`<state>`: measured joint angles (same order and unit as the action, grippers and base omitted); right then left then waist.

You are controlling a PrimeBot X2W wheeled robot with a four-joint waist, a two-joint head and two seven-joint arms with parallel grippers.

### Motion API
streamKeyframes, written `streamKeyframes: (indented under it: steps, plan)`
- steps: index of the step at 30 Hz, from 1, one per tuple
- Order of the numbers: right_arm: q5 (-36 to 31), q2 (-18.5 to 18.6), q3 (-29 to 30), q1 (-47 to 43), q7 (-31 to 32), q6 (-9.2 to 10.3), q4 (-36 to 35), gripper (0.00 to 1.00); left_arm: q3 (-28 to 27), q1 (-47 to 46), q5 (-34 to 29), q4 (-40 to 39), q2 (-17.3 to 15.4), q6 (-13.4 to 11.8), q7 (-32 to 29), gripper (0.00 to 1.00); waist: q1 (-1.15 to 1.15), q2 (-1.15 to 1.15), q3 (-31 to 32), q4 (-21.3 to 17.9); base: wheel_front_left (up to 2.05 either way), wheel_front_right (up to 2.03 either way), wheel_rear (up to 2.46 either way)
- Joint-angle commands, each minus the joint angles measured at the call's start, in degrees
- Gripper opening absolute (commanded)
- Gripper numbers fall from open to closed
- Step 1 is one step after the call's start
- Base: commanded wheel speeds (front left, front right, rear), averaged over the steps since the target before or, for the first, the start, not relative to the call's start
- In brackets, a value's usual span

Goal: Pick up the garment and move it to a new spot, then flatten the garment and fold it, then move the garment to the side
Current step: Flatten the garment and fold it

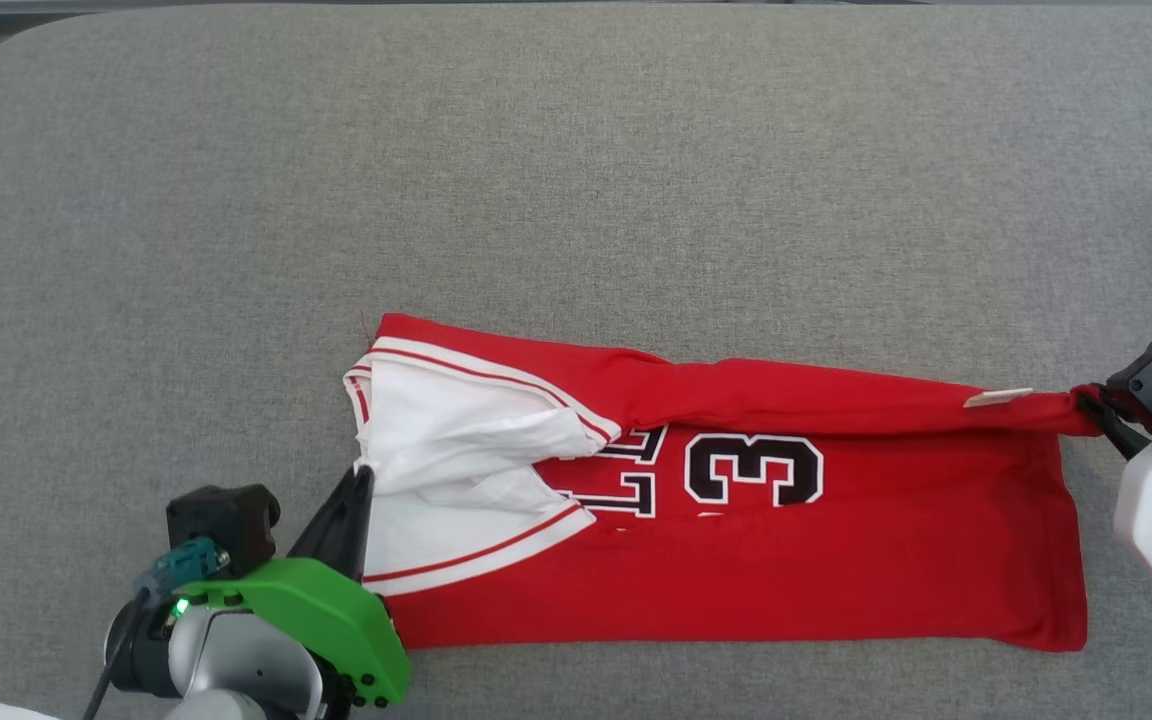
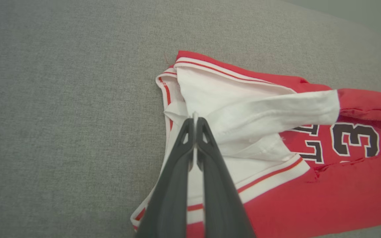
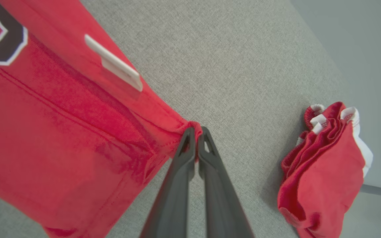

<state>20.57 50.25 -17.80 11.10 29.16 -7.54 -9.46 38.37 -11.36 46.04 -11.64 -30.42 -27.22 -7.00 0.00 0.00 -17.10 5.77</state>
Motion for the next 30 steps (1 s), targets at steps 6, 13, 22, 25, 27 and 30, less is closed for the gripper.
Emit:
streamKeyframes:
  steps: [6,13,22,25,27,30]
  plan:
    - [1.2,5.2,-7.6,2.5,1.4,0.11,1.1,0.00,0.6,4.0,1.5,0.3,-0.2,-0.4,0.0,0.00,0.00,0.00,0.7,0.5,0.00,0.00,0.00]
    - [2.5,6.1,-12.8,5.2,2.2,0.11,4.3,0.00,1.7,5.8,2.2,0.9,0.8,-0.4,-0.1,0.00,0.00,0.00,1.6,1.8,0.00,0.00,0.00]
    - [4.9,5.8,-14.6,5.9,2.8,0.11,7.4,0.73,3.2,7.5,3.0,3.2,1.5,0.4,-0.2,0.00,0.00,0.00,2.7,2.6,0.00,0.00,0.00]
    - [5.6,4.8,-13.5,5.6,3.1,0.10,8.2,1.00,3.9,7.5,2.9,4.4,1.3,1.0,-0.7,0.00,0.00,0.00,3.1,2.5,0.00,0.00,0.00]
    - [6.1,4.0,-12.7,5.0,2.9,0.10,8.0,1.00,4.8,6.8,1.8,5.3,0.8,1.7,-0.7,0.76,0.00,0.00,3.6,2.5,0.00,0.00,0.00]
    - [7.1,3.2,-10.4,3.3,2.7,0.11,8.1,1.00,5.4,6.6,1.5,6.4,0.6,2.2,-0.7,1.00,0.00,0.00,4.5,2.5,0.00,0.00,0.00]
